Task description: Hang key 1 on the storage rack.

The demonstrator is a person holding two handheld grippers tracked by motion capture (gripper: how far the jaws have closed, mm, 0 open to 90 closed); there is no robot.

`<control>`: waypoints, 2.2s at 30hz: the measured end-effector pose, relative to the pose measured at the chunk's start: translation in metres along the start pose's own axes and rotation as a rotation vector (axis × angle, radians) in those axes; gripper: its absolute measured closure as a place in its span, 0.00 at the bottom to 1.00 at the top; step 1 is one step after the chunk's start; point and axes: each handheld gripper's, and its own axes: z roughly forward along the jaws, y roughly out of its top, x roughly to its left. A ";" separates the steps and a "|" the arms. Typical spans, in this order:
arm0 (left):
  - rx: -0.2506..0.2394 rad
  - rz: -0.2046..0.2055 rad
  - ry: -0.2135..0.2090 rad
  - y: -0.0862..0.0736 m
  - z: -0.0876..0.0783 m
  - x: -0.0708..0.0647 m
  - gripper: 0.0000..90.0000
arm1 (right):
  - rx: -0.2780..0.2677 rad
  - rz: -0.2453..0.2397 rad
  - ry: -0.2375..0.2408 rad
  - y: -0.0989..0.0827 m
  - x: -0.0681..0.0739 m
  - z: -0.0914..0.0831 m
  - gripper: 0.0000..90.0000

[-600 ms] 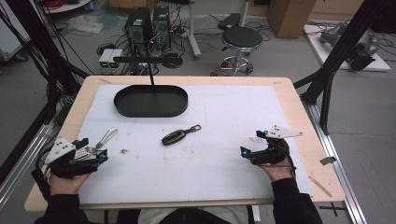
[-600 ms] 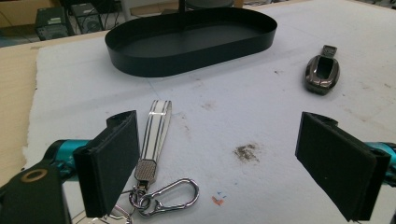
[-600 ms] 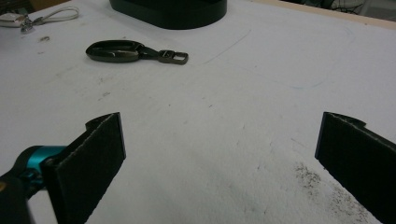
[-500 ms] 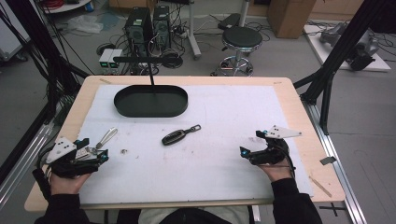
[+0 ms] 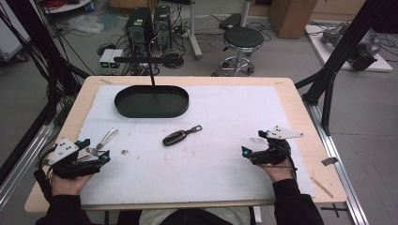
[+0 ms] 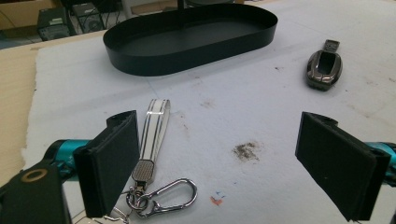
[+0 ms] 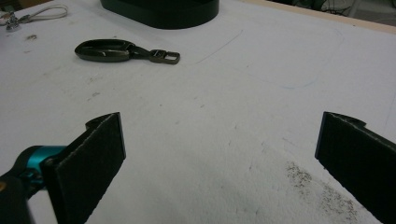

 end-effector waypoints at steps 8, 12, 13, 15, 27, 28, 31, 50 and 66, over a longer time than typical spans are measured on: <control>0.006 -0.005 -0.006 0.001 0.001 -0.003 0.16 | -0.004 0.006 -0.003 -0.001 -0.001 0.000 0.01; 0.026 0.007 0.007 0.005 0.006 -0.003 0.16 | -0.008 0.015 -0.009 -0.001 -0.003 -0.001 0.01; 0.027 0.013 0.011 0.007 0.007 -0.003 0.16 | -0.010 0.012 -0.015 -0.001 -0.003 -0.001 0.01; 0.036 0.028 0.013 0.011 0.010 -0.004 0.16 | -0.017 0.007 -0.027 -0.001 -0.004 -0.002 0.01; 0.098 0.097 -0.025 0.045 0.030 -0.003 0.16 | -0.017 0.020 -0.049 -0.001 -0.005 -0.003 0.01; 0.113 0.108 -0.032 0.048 0.032 -0.002 0.16 | -0.017 0.022 -0.052 -0.001 -0.006 -0.003 0.01; 0.143 0.128 -0.036 0.054 0.037 -0.001 0.15 | -0.027 0.032 -0.058 -0.001 -0.007 -0.005 0.01; 0.300 0.094 -0.048 0.060 0.071 0.023 0.14 | -0.009 0.020 -0.048 -0.001 -0.006 -0.003 0.01; 0.437 -0.030 -0.036 0.046 0.098 0.057 0.19 | 0.003 0.010 -0.050 -0.002 -0.007 -0.002 0.01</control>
